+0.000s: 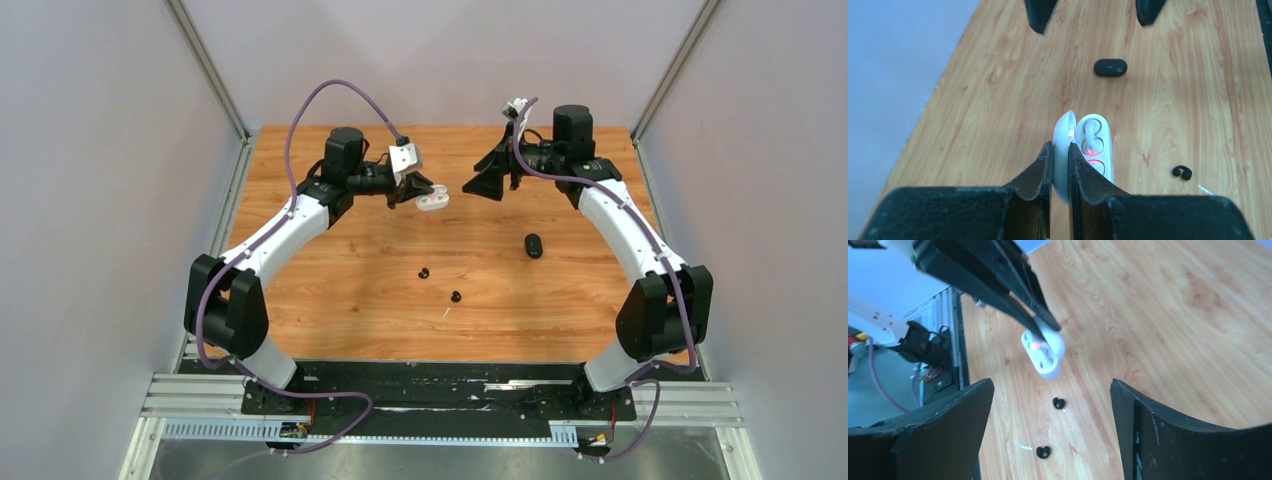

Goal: Insert the wireless bluetooth earbuds into the charging case
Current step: Adjust the left earbud in the left side groove of the charging case, then pass from the left arm to the right, then close the charging case with the earbuds at the center of the board, then pass from the right arm to the left

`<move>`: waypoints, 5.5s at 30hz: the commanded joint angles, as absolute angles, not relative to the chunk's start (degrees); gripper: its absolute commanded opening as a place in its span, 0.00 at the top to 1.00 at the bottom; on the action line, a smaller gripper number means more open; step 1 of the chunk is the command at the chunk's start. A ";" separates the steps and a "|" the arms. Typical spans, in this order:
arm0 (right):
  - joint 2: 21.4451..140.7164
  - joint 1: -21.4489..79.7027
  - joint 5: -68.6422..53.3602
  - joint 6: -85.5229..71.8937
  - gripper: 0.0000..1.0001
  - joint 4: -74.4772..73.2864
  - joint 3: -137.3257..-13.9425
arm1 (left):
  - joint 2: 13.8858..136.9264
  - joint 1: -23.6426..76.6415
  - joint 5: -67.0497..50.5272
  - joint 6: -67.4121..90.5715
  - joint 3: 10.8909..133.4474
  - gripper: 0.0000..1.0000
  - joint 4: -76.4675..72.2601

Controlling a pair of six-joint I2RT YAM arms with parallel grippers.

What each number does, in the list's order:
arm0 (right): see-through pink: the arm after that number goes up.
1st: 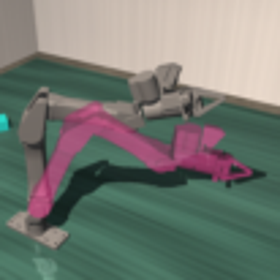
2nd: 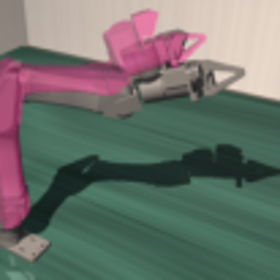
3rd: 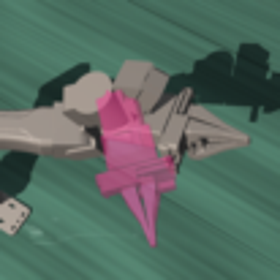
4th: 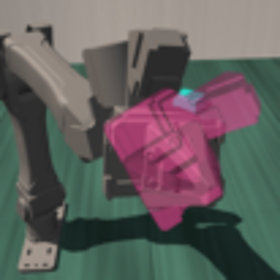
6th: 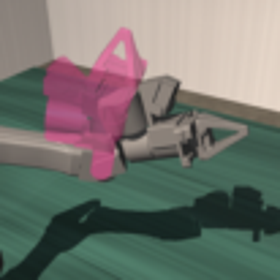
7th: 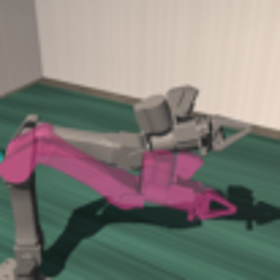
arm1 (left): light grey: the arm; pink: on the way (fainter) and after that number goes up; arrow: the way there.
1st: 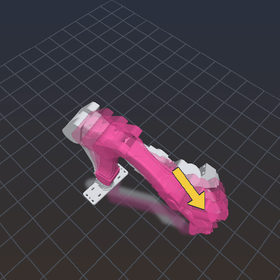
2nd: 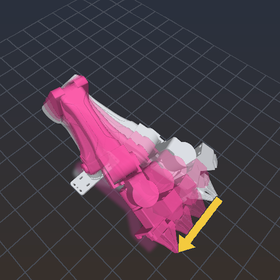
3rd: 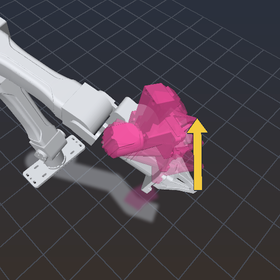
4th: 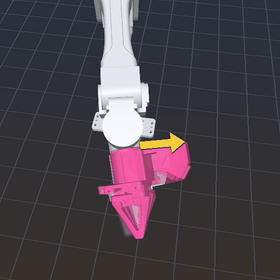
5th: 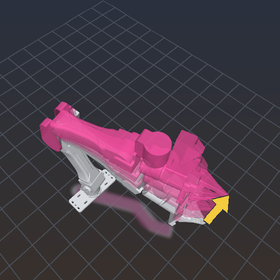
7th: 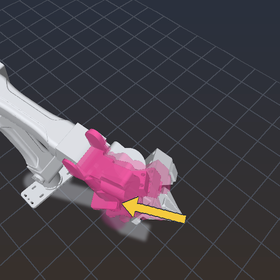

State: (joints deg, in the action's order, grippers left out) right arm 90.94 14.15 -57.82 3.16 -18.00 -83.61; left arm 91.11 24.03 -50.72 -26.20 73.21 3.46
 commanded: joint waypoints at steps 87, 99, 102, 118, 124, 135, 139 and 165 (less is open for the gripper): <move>101.43 16.79 -76.98 -20.02 0.69 10.88 -84.11 | 94.12 24.35 -49.81 -3.58 83.55 1.00 -5.19; 101.69 16.61 -75.27 -18.23 1.00 8.44 -83.94 | 94.61 24.18 -48.36 -2.23 86.42 0.66 -3.01; 101.87 16.62 -75.15 -18.22 1.00 8.44 -84.15 | 94.84 23.19 -52.29 0.63 88.43 0.43 -2.63; 102.62 15.97 -71.66 -22.85 1.00 9.83 -85.27 | 99.05 22.31 -67.07 -13.75 95.05 0.27 20.61; 103.73 15.42 -68.90 -27.26 1.00 12.28 -84.96 | 97.80 23.49 -65.00 -23.67 95.18 0.29 26.99; 106.20 14.86 -69.26 -31.35 0.96 11.36 -86.84 | 90.69 27.05 -45.82 -29.65 83.77 0.30 14.38; 107.10 14.29 -70.64 -34.12 1.00 13.31 -86.89 | 90.38 27.43 -40.69 -28.09 81.61 0.30 8.89; 109.32 13.98 -74.34 -37.98 0.57 18.31 -87.06 | 91.41 30.85 -36.06 -30.89 77.00 0.71 -4.41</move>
State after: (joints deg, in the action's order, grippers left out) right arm 109.21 13.69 -72.60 -36.38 14.90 -84.93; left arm 92.62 30.26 -35.05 -28.97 76.27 -1.17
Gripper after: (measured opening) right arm 0.361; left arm 0.454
